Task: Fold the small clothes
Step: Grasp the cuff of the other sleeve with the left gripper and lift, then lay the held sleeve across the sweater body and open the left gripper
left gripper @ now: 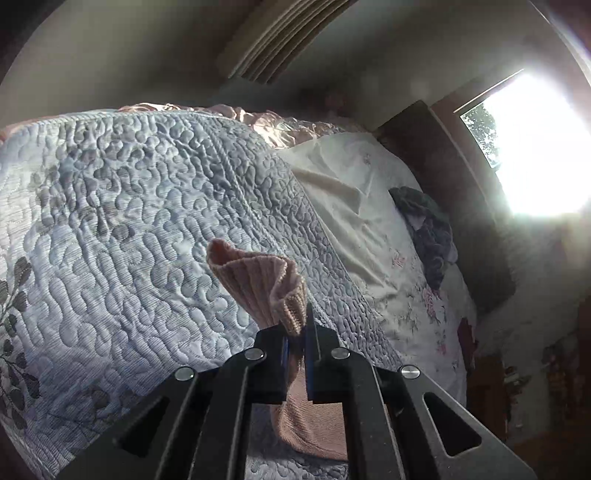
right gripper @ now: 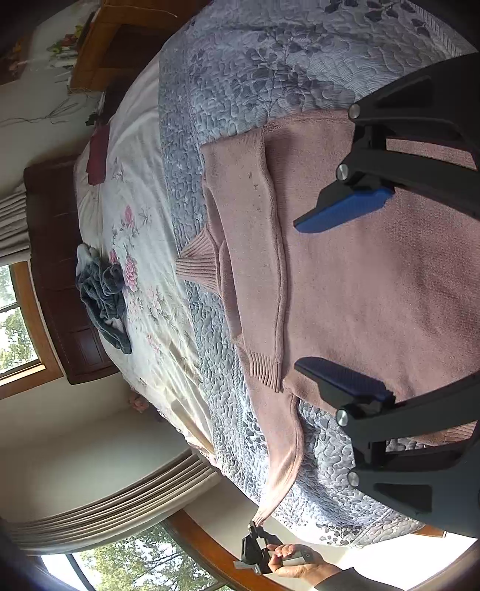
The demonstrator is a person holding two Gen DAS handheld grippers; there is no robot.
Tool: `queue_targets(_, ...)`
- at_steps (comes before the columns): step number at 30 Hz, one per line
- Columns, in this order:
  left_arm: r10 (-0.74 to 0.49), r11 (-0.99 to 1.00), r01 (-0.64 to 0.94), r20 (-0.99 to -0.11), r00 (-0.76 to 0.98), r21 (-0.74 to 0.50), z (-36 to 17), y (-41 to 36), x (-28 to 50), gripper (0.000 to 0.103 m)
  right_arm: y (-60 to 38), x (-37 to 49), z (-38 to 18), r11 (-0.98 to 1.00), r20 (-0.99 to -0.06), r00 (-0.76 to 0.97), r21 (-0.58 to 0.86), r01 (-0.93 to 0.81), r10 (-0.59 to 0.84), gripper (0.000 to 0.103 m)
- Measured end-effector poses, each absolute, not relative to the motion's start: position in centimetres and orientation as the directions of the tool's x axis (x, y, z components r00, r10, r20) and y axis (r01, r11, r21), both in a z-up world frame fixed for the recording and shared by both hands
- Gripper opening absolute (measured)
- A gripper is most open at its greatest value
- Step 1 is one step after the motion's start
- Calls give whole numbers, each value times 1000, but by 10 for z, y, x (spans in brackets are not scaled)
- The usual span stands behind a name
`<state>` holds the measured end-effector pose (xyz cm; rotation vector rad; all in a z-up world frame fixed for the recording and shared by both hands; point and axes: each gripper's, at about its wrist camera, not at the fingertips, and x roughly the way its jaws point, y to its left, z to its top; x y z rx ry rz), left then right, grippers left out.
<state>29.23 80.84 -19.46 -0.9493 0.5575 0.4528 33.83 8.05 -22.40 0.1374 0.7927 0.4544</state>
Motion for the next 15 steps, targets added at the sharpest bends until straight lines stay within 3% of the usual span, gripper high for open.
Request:
queue_targets(7,2,763,-362,-558,830,-535,-98,687,389,6,44,337,-214,885,-660,591,362,-292,465,69)
queue_targets(15,-151,897,-147,-602,784,-416,-102,527,483,6,-2,338,-214,891,-655,609,383,-243,448,69)
